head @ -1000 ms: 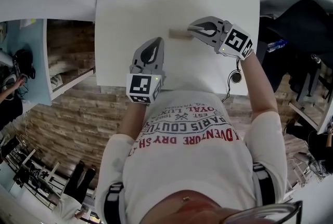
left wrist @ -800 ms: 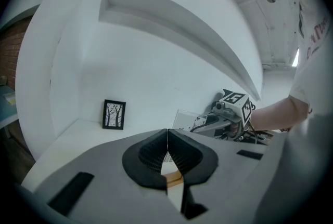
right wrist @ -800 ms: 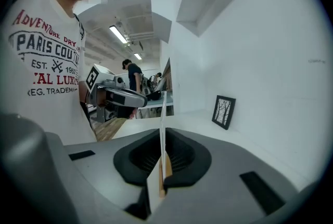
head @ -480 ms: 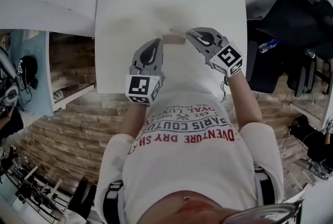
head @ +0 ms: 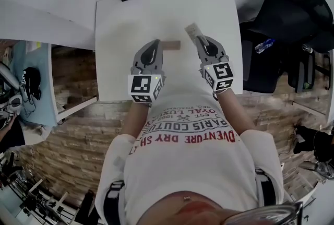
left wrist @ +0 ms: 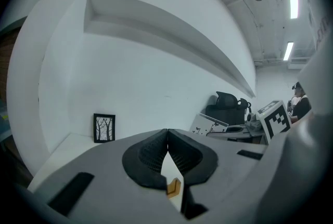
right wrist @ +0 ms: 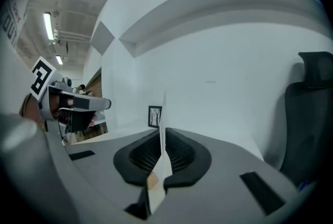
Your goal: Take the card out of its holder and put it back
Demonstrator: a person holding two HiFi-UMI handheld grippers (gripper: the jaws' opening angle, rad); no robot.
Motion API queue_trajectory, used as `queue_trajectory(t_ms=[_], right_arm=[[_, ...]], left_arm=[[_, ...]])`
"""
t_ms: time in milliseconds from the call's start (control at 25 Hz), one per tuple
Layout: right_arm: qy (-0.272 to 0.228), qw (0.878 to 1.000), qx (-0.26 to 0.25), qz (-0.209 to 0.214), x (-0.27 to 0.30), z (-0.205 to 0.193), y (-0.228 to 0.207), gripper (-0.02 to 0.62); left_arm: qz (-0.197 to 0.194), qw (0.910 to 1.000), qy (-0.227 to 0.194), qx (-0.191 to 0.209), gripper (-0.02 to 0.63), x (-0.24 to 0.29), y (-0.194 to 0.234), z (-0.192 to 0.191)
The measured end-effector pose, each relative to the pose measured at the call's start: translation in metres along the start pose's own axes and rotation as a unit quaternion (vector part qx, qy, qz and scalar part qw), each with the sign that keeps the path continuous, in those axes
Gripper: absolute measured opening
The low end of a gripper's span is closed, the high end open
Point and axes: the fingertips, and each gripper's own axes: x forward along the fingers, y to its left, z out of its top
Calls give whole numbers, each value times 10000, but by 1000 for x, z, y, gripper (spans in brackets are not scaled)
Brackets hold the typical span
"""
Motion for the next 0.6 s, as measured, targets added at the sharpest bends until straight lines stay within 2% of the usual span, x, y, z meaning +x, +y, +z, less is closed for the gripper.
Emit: queue_trajectory(t_ms=[80,200,320,600], right_arm=[[-13,9996,101,-258,-5,-1,-8,35],[4,9990,230,-395,-8,-3,-10,35],[26,9989,268,-371,-10,-5,-7,35],[160,9996,195,-126,-7,-8,1,35]], left_arm=[[-35,10000,-1,-10,25,-1,-3,0],[-11,10000,-15,16,25,-4,-4,3],[48,10000,3,17,25,-5,-4,1],[-135,9998,15,137,25,-8,-14,3]])
